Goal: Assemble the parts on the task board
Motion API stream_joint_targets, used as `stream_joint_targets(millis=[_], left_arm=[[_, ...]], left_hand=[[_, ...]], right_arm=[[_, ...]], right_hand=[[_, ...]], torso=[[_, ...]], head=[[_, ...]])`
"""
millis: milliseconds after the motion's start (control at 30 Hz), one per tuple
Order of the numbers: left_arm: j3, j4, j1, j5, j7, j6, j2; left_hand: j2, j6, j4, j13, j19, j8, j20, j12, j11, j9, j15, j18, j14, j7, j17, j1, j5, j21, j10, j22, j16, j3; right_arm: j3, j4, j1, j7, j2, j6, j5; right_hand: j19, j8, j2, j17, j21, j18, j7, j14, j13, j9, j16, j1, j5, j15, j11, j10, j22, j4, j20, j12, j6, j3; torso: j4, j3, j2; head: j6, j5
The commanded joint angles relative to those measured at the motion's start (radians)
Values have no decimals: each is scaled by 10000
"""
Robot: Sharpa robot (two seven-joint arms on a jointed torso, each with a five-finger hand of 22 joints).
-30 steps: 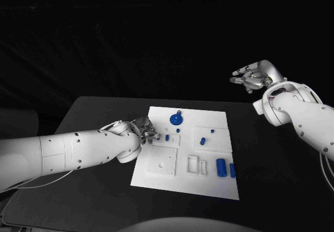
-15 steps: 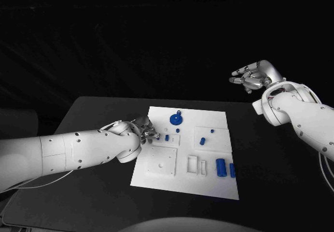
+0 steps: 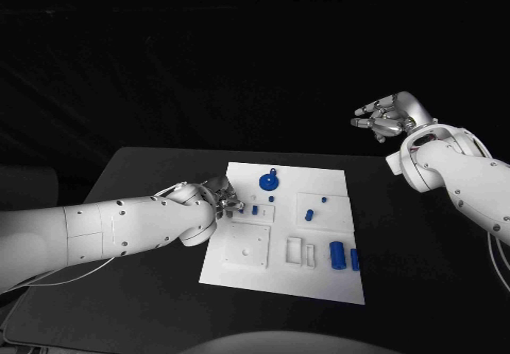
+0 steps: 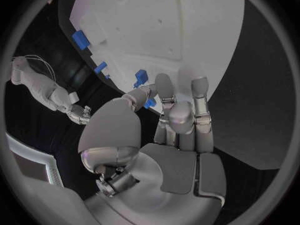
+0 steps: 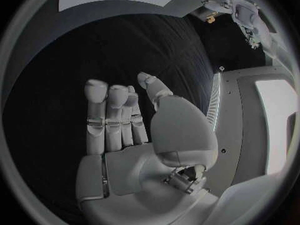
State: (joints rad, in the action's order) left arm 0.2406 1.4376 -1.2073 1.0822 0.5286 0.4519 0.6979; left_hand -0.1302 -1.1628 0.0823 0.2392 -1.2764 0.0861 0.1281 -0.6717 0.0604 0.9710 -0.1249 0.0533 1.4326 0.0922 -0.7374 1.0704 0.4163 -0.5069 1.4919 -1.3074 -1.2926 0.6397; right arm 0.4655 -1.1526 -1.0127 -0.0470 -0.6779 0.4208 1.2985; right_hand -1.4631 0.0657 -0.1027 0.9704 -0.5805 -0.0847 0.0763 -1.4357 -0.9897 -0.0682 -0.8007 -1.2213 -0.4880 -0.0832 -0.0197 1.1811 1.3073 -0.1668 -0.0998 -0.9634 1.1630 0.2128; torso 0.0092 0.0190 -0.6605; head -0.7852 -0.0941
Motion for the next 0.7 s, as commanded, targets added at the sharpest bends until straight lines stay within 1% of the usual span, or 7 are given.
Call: stream_joint_targets(millis=[33,100,133,267,600,667,700], left_arm=[[25,-22,36,-103,-4,-367,-34],[25,-22,36,-109,12,-466,-29],[25,-20,36,-111,19,-508,-27],[25,-1,37,-115,40,-652,-13],[24,67,42,-137,43,-826,9],[24,69,44,-143,36,-841,7],[24,70,44,-145,34,-848,6]], left_hand=[[88,-1364,111,-18,3,1,-64,-42,249,-280,-66,120,-29,-1199,-26,222,-72,-20,239,-176,7,74],[76,-1317,106,-25,5,160,-62,-39,254,-525,-62,115,-21,-1197,-32,244,-79,-15,237,-176,4,57],[48,-1266,111,-29,4,330,-67,-41,253,-760,-63,118,-23,-1190,-40,279,-87,-11,232,-177,6,28],[2,-1225,89,-30,8,520,-73,-46,253,-1068,-61,125,-18,-1191,-66,363,-111,-11,240,-178,-1,-10],[-117,-1262,44,-45,22,638,-88,-34,251,-1606,-58,144,-19,-1182,-85,563,-174,-21,241,-178,9,-83],[-137,-1278,37,-43,15,640,-91,-45,248,-1769,-55,146,-17,-1177,-83,622,-270,-23,239,-177,11,-109],[-116,-1304,27,-44,21,614,-95,-44,245,-1921,-53,144,-25,-1176,-81,667,-564,-15,241,-172,15,-127]], right_arm=[[4,3,0,90,-5,-136,-2],[4,10,0,89,-7,-139,-2],[4,13,0,89,-9,-141,-2],[3,21,2,90,-9,-146,-2],[3,36,9,97,-2,-149,-3],[3,37,10,99,-1,-148,-4],[3,38,11,101,0,-148,-5]], right_hand=[[-366,-37,-12,13,-38,-68,8,61,11,16,-38,14,-45,-2,-13,-53,673,20,-18,26,-66,-21],[-366,-37,-12,13,-38,-68,8,61,11,16,-38,14,-45,-2,-13,-53,673,20,-18,26,-66,-21],[-366,-37,-12,13,-38,-68,8,61,11,16,-38,14,-45,-2,-13,-53,673,20,-18,26,-66,-21],[-366,-37,-12,13,-38,-68,8,61,11,16,-38,14,-45,-2,-13,-53,673,20,-18,26,-66,-21],[-365,-34,-2,14,-34,-68,10,60,26,15,-39,34,-54,0,-10,-60,673,53,-16,40,-67,-29],[-365,-36,4,14,-31,-69,8,61,25,16,-39,48,-64,-1,-11,-60,672,70,-16,38,-72,-31],[-365,-36,4,14,-31,-69,8,61,25,16,-39,48,-64,-1,-11,-60,672,70,-16,38,-72,-31]], torso=[[4,2,0],[1,-4,2],[1,-4,2],[9,-5,-1],[5,-4,2],[4,-3,1],[4,-3,1]], head=[[-10,7],[-17,13],[-17,13],[-25,19],[-39,17],[-36,13],[-36,13]])
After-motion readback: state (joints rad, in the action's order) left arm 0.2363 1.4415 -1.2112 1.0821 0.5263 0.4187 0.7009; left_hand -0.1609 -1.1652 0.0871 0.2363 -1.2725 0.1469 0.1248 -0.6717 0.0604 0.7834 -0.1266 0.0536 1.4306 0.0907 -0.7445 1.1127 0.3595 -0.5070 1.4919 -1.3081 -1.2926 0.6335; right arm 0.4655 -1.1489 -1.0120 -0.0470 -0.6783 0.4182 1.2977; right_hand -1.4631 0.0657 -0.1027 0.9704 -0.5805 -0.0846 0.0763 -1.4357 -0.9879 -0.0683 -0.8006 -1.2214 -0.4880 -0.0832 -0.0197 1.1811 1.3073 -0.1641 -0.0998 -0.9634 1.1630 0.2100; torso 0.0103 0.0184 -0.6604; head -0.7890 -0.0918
